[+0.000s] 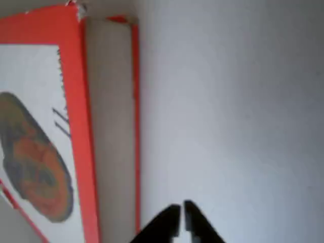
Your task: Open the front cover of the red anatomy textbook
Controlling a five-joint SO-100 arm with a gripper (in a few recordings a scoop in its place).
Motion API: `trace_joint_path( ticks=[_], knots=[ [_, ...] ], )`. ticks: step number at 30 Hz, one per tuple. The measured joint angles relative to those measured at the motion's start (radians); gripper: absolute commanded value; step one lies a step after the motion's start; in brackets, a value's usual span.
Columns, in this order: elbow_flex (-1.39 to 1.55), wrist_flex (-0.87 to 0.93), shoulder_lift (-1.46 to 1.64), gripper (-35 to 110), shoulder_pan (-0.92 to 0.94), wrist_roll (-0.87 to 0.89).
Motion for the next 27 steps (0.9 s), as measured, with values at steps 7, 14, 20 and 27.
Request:
trace_joint_path(
  ticks=[7, 14, 20, 27],
  knots=[
    [0.000, 0.000, 0.000, 0, 0.000, 0.000],
    [0.000, 0.000, 0.000, 1, 0.000, 0.000],
    [0.031, -0.063, -0.002, 9, -0.002, -0.044],
    [0.081, -0.285, -0.003, 21, 0.132, -0.245]
  ],
)
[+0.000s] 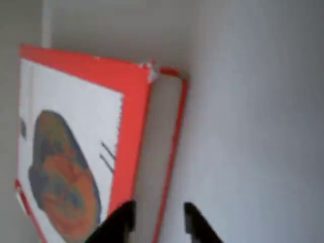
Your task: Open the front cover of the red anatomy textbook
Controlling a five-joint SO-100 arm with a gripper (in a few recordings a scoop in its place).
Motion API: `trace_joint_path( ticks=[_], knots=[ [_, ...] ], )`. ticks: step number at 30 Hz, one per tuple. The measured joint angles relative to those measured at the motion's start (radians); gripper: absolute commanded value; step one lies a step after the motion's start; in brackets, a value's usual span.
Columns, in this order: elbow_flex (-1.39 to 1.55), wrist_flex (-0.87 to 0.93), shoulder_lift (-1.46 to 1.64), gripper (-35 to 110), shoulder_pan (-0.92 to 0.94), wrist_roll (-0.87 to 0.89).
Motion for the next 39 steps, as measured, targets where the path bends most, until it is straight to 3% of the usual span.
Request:
trace_joint_path(
  ticks=[5, 15, 31, 39],
  knots=[
    [0.002, -0.170, -0.112, 21, 0.041, -0.031],
    [-0.089, -0.538, -0.647, 20, 0.094, -0.038],
    [-0.276, -0.612, -0.951, 20, 0.101, -0.040],
    [-0.316, -0.509, -0.877, 20, 0.084, -0.049]
  ],
)
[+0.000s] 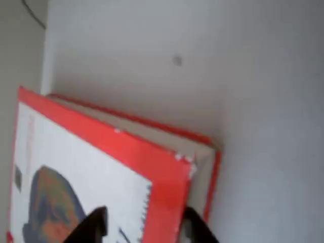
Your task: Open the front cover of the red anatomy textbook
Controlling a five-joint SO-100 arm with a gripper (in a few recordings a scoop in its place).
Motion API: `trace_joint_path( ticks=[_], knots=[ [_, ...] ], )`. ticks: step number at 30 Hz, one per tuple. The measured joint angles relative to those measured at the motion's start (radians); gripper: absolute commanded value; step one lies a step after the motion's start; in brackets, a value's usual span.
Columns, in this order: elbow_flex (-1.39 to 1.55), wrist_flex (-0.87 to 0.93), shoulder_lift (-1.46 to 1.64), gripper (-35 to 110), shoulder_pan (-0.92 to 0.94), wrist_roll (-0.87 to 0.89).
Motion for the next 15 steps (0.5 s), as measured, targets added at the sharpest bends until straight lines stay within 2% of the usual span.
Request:
trace_joint_path(
  ticks=[15],
  knots=[
    [-0.407, 0.390, 0.146, 20, -0.137, 0.000]
  ],
)
